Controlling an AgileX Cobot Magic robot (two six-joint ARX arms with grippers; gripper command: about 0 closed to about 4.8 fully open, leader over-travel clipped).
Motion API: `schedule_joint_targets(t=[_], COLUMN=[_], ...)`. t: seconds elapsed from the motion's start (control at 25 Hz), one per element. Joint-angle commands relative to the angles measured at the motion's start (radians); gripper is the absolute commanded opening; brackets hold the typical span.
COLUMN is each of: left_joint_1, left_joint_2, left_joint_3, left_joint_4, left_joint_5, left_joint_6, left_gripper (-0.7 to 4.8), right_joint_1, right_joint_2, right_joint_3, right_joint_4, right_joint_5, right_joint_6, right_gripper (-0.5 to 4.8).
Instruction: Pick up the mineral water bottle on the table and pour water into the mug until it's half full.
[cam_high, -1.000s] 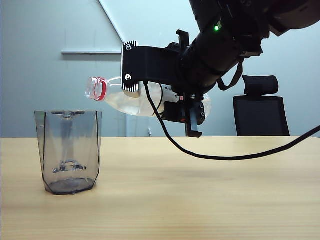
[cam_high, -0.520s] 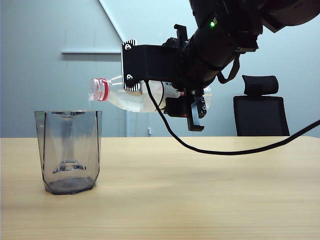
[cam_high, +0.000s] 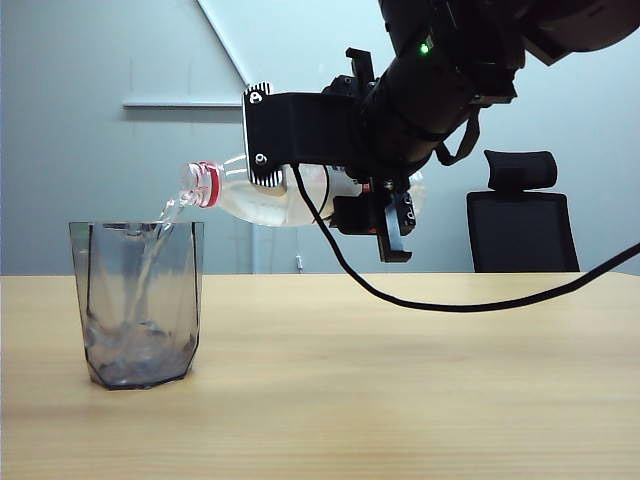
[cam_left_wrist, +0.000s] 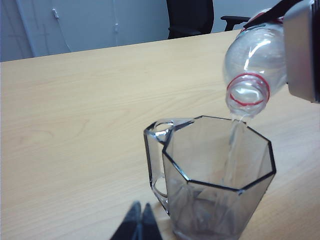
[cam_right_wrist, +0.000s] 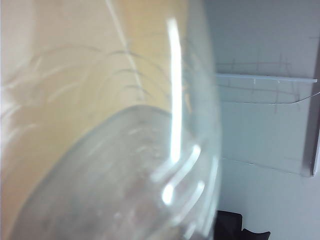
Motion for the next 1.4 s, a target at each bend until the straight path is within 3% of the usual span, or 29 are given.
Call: schedule_joint_targets(t=[0.04, 1.4], left_joint_1=[0.000, 0.000], left_joint_2=[0.002, 0.002], left_joint_3=[0.002, 0.002], left_joint_4=[0.010, 0.010], left_joint_5=[0.003, 0.003], left_joint_6=[-0.003, -0.003], left_gripper=[-0.02, -0.02], right_joint_1=[0.002, 0.002], right_joint_2=[-0.009, -0.009], right_joint_3=[0.011, 0.011], right_joint_4=[0.056, 0.056], right_joint_5=[0.005, 0.040], right_joint_6=[0.000, -0.055], right_gripper=[2.95, 2.95])
